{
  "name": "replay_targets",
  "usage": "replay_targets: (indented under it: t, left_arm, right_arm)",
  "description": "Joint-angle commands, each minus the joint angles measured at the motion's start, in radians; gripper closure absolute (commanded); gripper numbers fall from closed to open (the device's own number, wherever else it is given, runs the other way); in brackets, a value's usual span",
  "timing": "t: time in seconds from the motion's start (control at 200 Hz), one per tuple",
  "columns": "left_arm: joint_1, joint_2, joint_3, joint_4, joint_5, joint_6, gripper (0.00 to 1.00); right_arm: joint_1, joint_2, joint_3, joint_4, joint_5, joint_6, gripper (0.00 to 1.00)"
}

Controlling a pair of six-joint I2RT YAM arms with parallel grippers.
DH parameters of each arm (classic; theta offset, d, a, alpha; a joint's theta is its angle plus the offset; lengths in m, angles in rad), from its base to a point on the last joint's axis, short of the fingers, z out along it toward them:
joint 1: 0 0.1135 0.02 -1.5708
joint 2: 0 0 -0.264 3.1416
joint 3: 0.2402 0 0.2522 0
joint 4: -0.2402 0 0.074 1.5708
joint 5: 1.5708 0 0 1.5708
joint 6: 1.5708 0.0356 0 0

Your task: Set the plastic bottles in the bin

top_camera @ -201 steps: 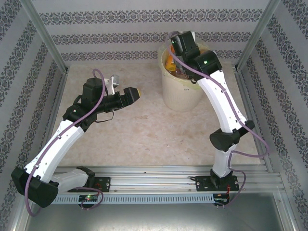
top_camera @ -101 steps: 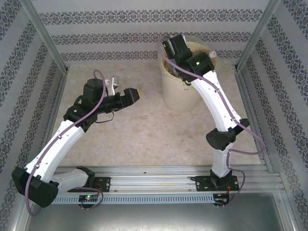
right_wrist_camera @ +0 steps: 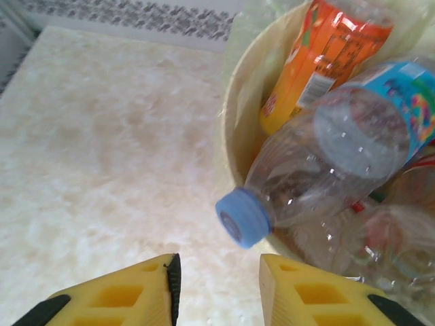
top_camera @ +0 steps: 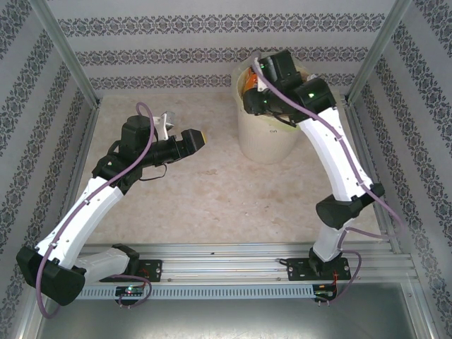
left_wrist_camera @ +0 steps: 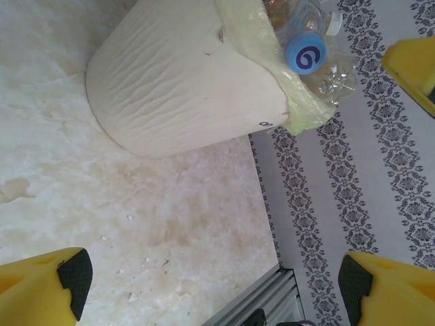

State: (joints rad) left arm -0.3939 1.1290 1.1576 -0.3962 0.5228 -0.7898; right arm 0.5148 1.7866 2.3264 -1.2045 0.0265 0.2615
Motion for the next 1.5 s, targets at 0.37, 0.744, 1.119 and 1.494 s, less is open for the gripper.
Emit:
replay_targets:
  t: [0.37, 0.744, 1.119, 1.494]
  left_arm:
    - [-0.014, -0.022, -0.013, 0.02, 0.01, -0.004, 0.06]
    - [-0.015, -0.021, -0.022, 0.023, 0.008, -0.009, 0.06]
    - [-0.015, -0.02, -0.024, 0.026, 0.01, -0.012, 0.06]
    - [-0.016, -0.023, -0.032, 0.034, 0.013, -0.015, 0.06]
  right_arm:
    - [-0.067, 0.001, -0.191, 0.188, -0.36, 0.045, 0.56]
    - [-0.113, 0.032, -0.192, 0.248, -0.204, 0.049, 0.56]
    - [-0.116, 0.046, -0.185, 0.237, -0.144, 0.054, 0.53]
    - [-0.132, 0.071, -0.134, 0.187, -0.129, 0.043, 0.48]
